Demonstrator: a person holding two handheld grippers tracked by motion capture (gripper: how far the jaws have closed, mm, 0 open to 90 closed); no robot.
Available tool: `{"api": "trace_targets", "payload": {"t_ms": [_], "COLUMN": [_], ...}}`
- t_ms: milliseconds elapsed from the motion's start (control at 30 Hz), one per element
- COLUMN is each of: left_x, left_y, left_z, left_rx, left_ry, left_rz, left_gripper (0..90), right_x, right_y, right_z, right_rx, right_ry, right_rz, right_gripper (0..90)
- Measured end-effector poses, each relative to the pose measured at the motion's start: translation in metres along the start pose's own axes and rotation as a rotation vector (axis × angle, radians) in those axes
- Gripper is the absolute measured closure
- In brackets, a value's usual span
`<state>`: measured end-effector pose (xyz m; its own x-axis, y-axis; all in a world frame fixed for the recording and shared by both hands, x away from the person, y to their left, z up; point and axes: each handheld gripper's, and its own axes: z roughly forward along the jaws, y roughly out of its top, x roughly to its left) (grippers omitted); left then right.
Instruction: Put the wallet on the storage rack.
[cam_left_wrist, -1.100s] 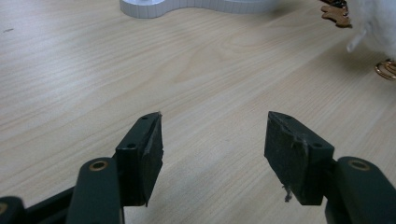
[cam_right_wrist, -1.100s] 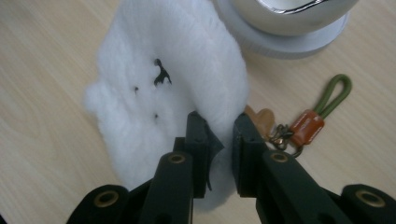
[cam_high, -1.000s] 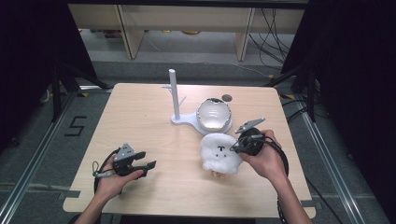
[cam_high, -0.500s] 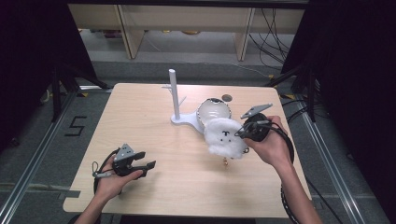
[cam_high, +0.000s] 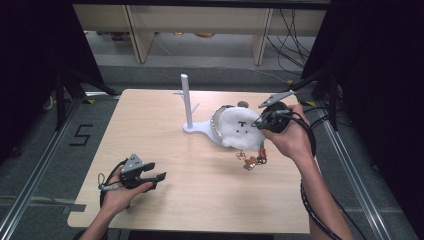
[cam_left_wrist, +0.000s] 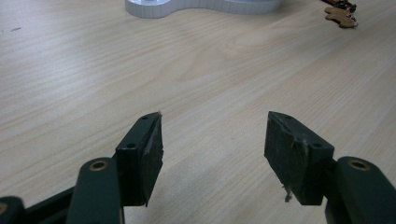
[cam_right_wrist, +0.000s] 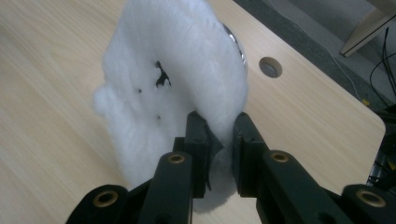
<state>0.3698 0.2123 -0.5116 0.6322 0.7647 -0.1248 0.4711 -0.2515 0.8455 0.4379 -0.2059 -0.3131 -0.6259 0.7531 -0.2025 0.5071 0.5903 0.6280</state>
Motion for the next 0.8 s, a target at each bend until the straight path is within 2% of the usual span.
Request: {"api": "trace_targets", "payload": {"t_ms": [67, 233, 500, 800], "left_x": [0.000, 0.001, 0.001, 0.001], "left_y": [0.000, 0.000, -0.001, -0.001], "left_z": [0.000, 0.000, -0.001, -0.001], "left_rx": [0.000, 0.001, 0.001, 0.002], "left_ry": [0.000, 0.004, 0.004, 0.006], "left_rz": [0.003, -0.002, -0.005, -0.009], "left_gripper": [36.4, 36.4, 36.3, 36.4], "right_x": [-0.002, -0.004, -0.009, -0.018], "right_y": [0.007, 0.015, 0.029, 0.043], "right_z": [-0.001, 0.002, 0.011, 0.014], "right_rx": [-0.005, -0.008, 0.017, 0.002], "right_ry": [-0.017, -0.015, -0.027, -0.040], "right_rz": [0.010, 0.002, -0.036, -0.029], "right_gripper": [79.8, 79.8, 79.7, 79.7]}}
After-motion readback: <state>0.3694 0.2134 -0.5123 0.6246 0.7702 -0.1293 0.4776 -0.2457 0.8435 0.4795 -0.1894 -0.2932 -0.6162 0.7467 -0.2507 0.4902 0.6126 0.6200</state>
